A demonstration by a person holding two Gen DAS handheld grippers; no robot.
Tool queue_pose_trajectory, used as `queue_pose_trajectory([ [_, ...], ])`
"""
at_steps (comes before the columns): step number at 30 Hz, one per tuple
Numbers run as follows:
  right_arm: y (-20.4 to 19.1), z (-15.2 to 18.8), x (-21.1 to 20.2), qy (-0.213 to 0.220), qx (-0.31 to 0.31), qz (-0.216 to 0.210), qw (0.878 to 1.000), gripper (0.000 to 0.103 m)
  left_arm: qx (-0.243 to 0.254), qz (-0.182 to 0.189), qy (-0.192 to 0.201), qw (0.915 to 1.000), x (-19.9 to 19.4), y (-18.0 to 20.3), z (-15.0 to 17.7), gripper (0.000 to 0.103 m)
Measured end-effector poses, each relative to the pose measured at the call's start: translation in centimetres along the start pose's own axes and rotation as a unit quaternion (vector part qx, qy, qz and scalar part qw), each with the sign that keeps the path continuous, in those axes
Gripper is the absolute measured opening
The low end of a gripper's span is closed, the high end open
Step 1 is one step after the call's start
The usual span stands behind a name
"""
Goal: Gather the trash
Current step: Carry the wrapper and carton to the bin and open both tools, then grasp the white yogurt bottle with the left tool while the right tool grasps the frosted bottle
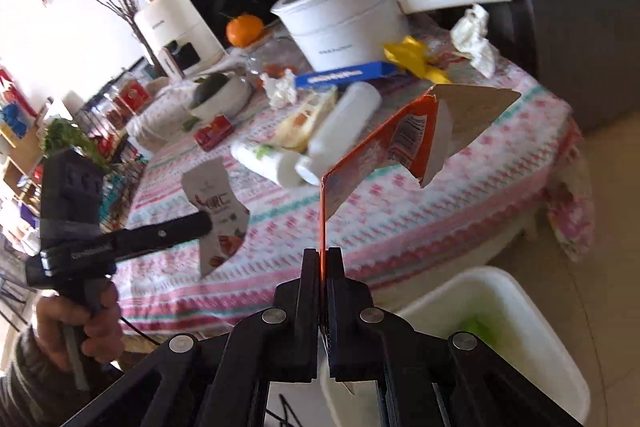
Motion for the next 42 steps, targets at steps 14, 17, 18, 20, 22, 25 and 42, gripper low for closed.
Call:
queue_pose_trajectory([
  [14,1.4,7.7,2.1,-0.136,-0.124,0.156,0.970,0.007,0.045,0.021,-0.112,0.9925,9.5,5.5,7.1,0.029],
  [17,2.3,8.5,2.7,-0.162,-0.117,0.174,0.964,0.019,0.038,0.018,-0.122,0.9916,10.5,5.0,7.5,0.030],
  [18,2.6,8.2,2.6,-0.158,-0.112,0.185,0.963,0.035,0.036,0.019,-0.125,0.9914,10.7,4.9,7.6,0.030],
  [20,3.0,7.3,1.7,-0.137,-0.095,0.186,0.968,0.050,0.038,0.016,-0.128,0.9909,11.1,5.0,8.0,0.031],
  [22,3.3,6.8,1.1,-0.126,-0.077,0.167,0.975,0.051,0.038,0.015,-0.132,0.9904,11.5,5.0,8.4,0.031],
  [25,3.3,6.6,0.9,-0.120,-0.074,0.178,0.974,0.051,0.036,0.017,-0.138,0.9897,12.2,5.1,8.8,0.036],
  [42,5.1,4.6,0.1,-0.079,0.001,0.176,0.981,0.068,-0.002,-0.022,-0.110,0.9937,11.0,4.0,6.2,0.060],
])
Point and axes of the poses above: each gripper's, at about its wrist camera, not at the fingertips, and x roughly the way its jaws point, y to its right, z to its underside, the point moved 1 cm from there along x, roughly the way its jaws point, and after that the axes turned 6 degrees about y, right-handed, at the moved point
